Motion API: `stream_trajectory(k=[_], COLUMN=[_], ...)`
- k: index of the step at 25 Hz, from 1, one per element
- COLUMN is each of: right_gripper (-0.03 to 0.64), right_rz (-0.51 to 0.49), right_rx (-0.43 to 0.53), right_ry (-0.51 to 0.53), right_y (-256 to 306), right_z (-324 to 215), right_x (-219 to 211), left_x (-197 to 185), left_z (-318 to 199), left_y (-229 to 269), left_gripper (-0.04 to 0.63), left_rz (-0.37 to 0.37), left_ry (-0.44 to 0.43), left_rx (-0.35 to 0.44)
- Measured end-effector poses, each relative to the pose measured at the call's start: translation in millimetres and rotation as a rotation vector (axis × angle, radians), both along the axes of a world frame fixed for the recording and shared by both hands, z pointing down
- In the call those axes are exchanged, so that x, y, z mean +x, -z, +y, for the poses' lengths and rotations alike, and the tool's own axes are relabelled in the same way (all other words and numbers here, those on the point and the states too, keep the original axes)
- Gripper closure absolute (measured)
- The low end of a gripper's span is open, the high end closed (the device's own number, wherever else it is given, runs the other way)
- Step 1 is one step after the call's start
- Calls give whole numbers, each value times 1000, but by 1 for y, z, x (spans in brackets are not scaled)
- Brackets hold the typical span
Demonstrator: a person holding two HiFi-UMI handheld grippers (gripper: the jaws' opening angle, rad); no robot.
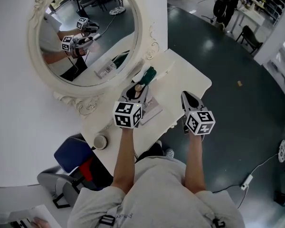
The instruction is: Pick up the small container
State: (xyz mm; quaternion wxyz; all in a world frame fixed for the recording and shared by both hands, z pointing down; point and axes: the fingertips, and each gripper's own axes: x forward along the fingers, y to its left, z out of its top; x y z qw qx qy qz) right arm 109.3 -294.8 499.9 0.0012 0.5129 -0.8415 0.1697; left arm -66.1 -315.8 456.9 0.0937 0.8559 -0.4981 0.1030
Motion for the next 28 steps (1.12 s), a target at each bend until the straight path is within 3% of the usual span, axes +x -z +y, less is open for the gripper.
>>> stream_trajectory(k=[10, 28], right_gripper=[600, 600], right_rz=[68, 110], right_rx=[22, 28], right_ry=[16, 84], right_y=[3, 5], right_z=[-3, 2], right_x=[3, -20], left_x=[-13, -17], left_z=[21, 30], left_y=[-3, -14], left_gripper=[456, 456], left_rz=[27, 22], left_ry=[37, 52], left_rx=[48, 41])
